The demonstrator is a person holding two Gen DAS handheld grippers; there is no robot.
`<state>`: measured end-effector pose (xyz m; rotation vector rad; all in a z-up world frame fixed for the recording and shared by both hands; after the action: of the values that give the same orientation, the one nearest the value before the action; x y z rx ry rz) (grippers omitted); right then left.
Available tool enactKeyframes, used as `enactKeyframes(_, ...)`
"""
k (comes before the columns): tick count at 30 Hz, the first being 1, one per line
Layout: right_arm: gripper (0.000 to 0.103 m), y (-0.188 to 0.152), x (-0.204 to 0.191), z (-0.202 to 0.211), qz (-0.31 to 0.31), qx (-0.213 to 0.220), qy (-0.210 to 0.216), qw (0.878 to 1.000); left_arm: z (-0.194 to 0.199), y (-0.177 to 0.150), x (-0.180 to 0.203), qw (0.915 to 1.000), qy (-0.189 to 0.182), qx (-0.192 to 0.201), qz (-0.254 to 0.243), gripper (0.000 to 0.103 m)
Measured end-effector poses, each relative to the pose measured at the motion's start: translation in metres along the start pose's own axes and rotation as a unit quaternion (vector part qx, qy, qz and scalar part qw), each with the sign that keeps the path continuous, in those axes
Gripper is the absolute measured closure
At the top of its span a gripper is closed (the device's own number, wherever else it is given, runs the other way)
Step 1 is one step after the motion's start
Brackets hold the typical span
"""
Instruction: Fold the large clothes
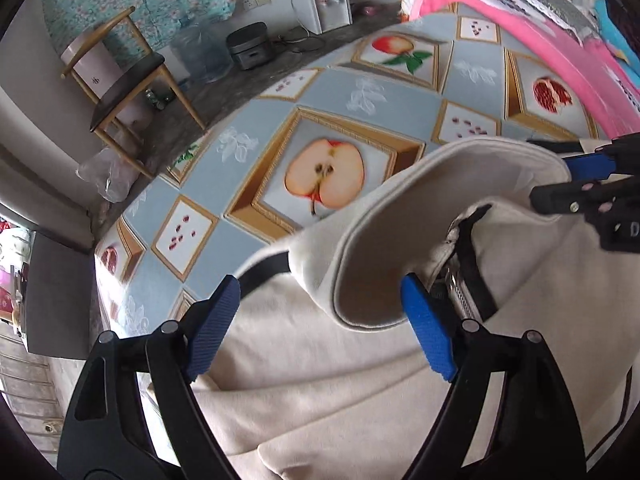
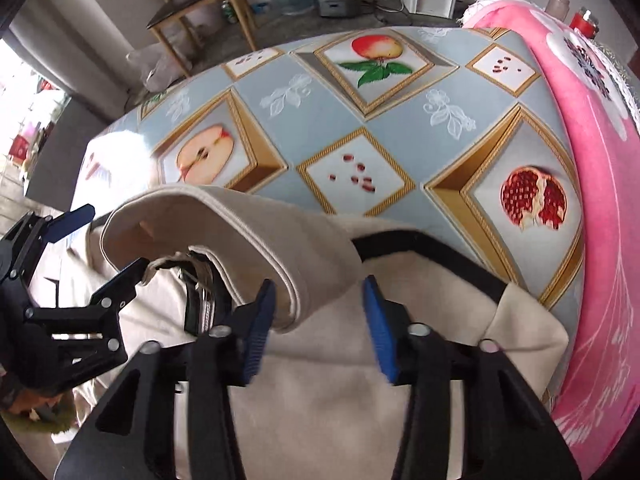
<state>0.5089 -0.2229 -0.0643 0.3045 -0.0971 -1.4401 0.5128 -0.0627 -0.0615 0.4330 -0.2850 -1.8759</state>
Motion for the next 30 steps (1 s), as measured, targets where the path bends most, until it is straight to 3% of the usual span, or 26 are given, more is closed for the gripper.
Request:
enactKeyframes(3,0.084,-0.010,-0.002,0.011,0.015,0.007,0.000,1.000,0.006,-0.010,0.002,1.0000,0.000,0.002,-0.007,0.028)
enactKeyframes(4,0.091,-0.013,-0.003,0.016,0.024,0.011,-0.001,1.000,0.010,-0.013,0.004,0.9999,-0.004,0.004,-0.014,0.035)
enactKeyframes(6,0.093,-0.020,-0.006,0.029,0.046,0.025,0.000,0.999,0.022,-0.021,0.006,0.9994,-0.009,0.018,-0.029,0.043)
enactKeyframes(9,0.093,-0.038,-0.013,0.043,0.076,0.040,-0.001,0.996,0.041,-0.033,0.011,0.9975,-0.012,0.043,-0.054,0.073)
enactKeyframes(12,0.093,-0.058,-0.018,0.036,0.099,0.040,-0.024,0.994,0.048,-0.047,0.020,0.9944,-0.001,0.057,-0.088,0.088)
enactKeyframes(17,0.093,-0.081,-0.019,0.005,0.132,0.038,-0.067,0.988,0.032,-0.076,0.034,0.9925,-0.001,0.025,-0.119,0.090)
enactKeyframes(20,0.093,-0.088,-0.017,0.006,0.135,0.041,-0.061,0.988,0.033,-0.086,0.030,0.9933,-0.019,0.021,-0.112,0.090)
enactKeyframes(23,0.093,-0.095,-0.016,0.017,0.150,0.046,-0.071,0.985,0.051,-0.091,0.020,0.9929,-0.056,0.035,-0.099,0.090)
enactKeyframes(26,0.093,-0.102,-0.008,0.018,0.158,0.041,-0.082,0.983,0.086,-0.086,0.005,0.9870,-0.115,0.086,-0.071,0.090)
enactKeyframes(30,0.093,-0.101,0.002,0.032,0.140,0.061,-0.056,0.987,0.094,-0.061,-0.013,0.9869,-0.114,0.112,-0.024,0.090)
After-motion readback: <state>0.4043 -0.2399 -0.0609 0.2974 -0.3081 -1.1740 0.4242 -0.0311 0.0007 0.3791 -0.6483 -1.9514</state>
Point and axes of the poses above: each gripper's, at about its wrist camera, not at the fingertips, and z roughly against the way its jaws point, x to its right, y to its top, the point moved 4 cm from there along -z, roughly the way its jaws point, and after that the axes turned 3 degrees about z, right-handed, at the moved point
